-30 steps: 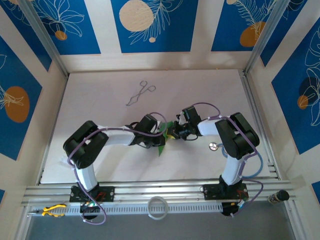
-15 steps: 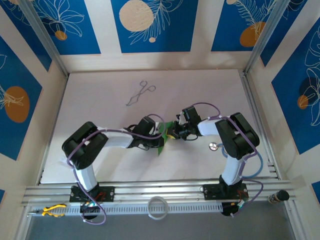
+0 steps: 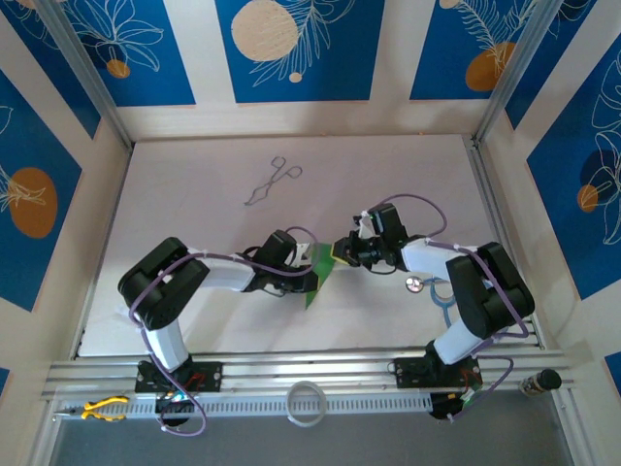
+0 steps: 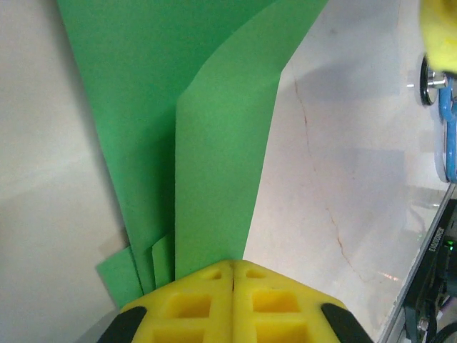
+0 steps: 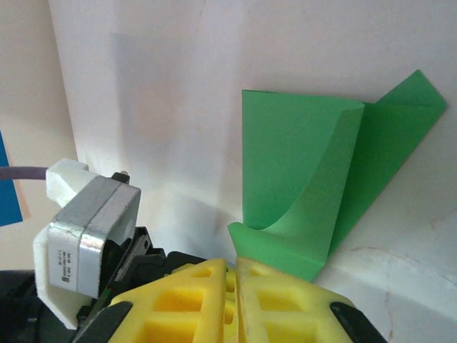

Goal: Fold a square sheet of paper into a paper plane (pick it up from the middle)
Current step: Fold the wing for the fifth time at the center of the table.

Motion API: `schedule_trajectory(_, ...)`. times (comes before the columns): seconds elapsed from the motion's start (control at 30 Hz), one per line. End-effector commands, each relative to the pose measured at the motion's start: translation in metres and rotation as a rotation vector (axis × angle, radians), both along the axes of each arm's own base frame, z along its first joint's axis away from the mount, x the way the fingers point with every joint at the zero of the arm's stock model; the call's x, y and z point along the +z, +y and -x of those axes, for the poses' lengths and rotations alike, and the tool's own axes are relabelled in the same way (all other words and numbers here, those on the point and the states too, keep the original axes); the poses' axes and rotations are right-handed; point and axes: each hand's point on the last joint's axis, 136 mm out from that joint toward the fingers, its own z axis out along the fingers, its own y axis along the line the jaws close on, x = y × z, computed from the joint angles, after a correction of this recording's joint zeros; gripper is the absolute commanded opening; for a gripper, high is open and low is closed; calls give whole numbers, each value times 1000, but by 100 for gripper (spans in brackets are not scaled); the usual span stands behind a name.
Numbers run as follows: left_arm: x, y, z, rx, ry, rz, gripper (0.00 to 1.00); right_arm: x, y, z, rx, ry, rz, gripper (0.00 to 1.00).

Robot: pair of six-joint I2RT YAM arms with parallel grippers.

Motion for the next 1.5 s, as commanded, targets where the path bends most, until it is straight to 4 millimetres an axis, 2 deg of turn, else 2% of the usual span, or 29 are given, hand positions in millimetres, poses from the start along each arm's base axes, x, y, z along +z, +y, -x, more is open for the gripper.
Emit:
schedule_trajectory(0.0, -30, 25, 29, -25, 113, -99, 0, -4, 10, 18, 70, -2, -8, 11)
schedule_trajectory(0.2, -31, 26, 29, -20, 117, -106, 0, -11, 24, 25, 120, -12, 25, 9)
schedule_trajectory(0.43, -32, 28, 28, -9, 117, -120, 0, -31, 25, 20, 121, 12, 58, 8)
schedule_trajectory(0.6, -35, 30, 30, -10, 121, -129, 0, -45, 14, 7, 74, 32, 87, 7)
schedule_trajectory(1.13, -39, 34, 34, -6, 130, -139, 0, -56, -30, -42, -113, 69, 116, 8)
schedule_trajectory(1.47, -38, 35, 33, -3, 127, -139, 0, -47, -51, -65, -188, 84, 141, 8)
